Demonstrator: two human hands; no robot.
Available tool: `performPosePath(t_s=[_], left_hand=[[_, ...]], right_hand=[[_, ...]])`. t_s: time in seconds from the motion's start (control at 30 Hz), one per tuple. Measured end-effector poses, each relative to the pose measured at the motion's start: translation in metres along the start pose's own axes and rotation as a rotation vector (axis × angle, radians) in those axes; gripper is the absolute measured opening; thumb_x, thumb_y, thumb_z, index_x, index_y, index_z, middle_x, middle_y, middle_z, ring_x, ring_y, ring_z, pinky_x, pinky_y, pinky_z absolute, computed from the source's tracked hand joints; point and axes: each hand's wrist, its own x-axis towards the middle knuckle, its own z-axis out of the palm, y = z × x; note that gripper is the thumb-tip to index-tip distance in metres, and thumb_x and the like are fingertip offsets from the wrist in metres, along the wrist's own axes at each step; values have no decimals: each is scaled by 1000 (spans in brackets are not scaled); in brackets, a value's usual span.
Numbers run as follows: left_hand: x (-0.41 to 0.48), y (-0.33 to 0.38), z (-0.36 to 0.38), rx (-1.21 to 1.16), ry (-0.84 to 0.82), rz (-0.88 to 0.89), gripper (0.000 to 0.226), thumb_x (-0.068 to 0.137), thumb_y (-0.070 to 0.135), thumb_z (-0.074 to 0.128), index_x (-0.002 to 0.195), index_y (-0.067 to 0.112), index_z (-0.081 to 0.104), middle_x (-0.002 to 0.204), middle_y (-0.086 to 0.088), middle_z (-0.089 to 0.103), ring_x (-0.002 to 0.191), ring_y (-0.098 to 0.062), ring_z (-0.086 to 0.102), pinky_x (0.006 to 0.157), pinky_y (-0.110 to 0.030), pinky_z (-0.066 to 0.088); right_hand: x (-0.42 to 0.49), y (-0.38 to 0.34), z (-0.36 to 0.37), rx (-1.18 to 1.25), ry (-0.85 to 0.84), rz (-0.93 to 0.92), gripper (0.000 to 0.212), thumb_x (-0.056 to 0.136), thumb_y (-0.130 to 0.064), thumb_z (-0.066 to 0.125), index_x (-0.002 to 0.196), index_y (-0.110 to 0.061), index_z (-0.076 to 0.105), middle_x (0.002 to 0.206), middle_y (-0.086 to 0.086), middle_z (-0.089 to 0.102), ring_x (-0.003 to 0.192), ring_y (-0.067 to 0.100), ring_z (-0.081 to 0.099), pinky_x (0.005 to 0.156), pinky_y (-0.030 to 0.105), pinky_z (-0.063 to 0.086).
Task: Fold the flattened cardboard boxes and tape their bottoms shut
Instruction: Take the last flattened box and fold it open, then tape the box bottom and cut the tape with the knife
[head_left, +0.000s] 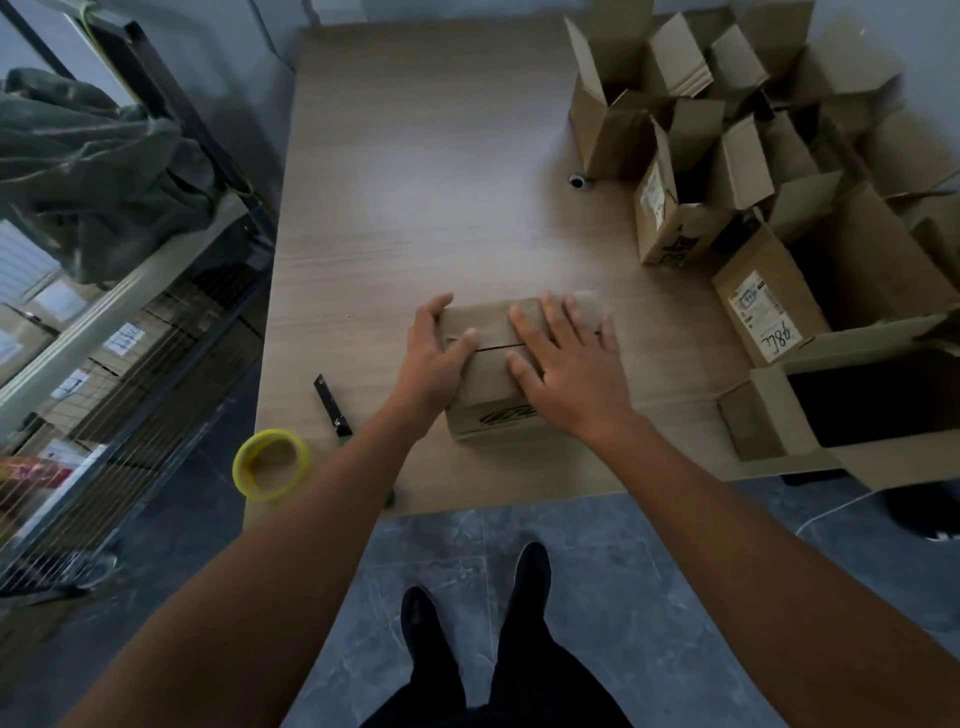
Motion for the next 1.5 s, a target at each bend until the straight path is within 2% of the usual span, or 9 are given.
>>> performPosePath(t_s=[0.27,0.4,0.5,0.6,0.73,0.93,1.2,1.4,1.5], left_hand=[[-5,10,-12,-18,-54,-29,54,108,34,43,156,41,19,146,0,29,124,-21,48,91,-29,52],[-13,3,-32,-7,28,12,51,110,31,38,158,30,22,159,-4,29,145,-15,30,114,-30,33],[-34,-31,-72,277,264,-48,45,104,17,51,148,15,43,148,-8,47,135,-20,44,112,-35,36],[-66,-87,-127,558,427,-320,36,86,13,61,122,7,60,127,-15,59,115,-34,56,98,-43,47],[-90,-148,-167,930,151,-452,46,82,20,65,125,5,59,132,-17,57,129,-36,45,108,-48,42],[-93,-175,-183,1263,70,-134,24,95,23,62,117,15,65,128,-9,63,142,-36,35,122,-50,22],[-96,-116,-189,1148,69,133,11,97,23,59,105,18,60,95,-5,67,111,-29,60,126,-44,8],[-90,-37,-160,966,92,491,13,96,24,61,109,21,61,87,11,56,107,-22,60,127,-41,5],[-77,-12,-138,946,47,652,24,96,29,57,119,23,60,101,8,69,115,-22,58,127,-43,7]], right_hand=[[9,-11,-4,-26,-17,-114,79,97,-71,8,162,-27,8,171,1,-2,157,22,-9,123,57,-8],[19,-20,-2,-31,-80,-142,78,96,-74,8,162,-33,-1,171,0,-6,157,21,-10,124,56,-8],[28,-28,-4,-25,-112,-147,74,96,-74,6,161,-39,-2,171,1,-5,157,22,-9,123,56,-8],[26,-37,-1,-40,-99,-168,73,97,-73,5,161,-39,0,171,1,-3,157,23,-8,123,57,-8],[14,-44,5,-53,-56,-152,75,94,-74,2,161,-40,2,171,1,-1,157,23,-5,124,57,-6],[5,-59,4,-68,-79,-106,79,90,-77,-1,161,-42,2,171,0,-3,157,21,-7,124,56,-6],[-2,-71,1,-91,-33,-73,82,89,-78,-2,161,-40,10,171,1,6,157,21,-4,125,52,-6],[-16,-75,4,-42,-13,-72,82,90,-75,0,161,-37,17,170,-1,13,157,18,2,126,48,-1],[-22,-75,6,-8,-5,-69,85,88,-77,-2,159,-38,21,169,-3,16,157,16,5,126,48,3]])
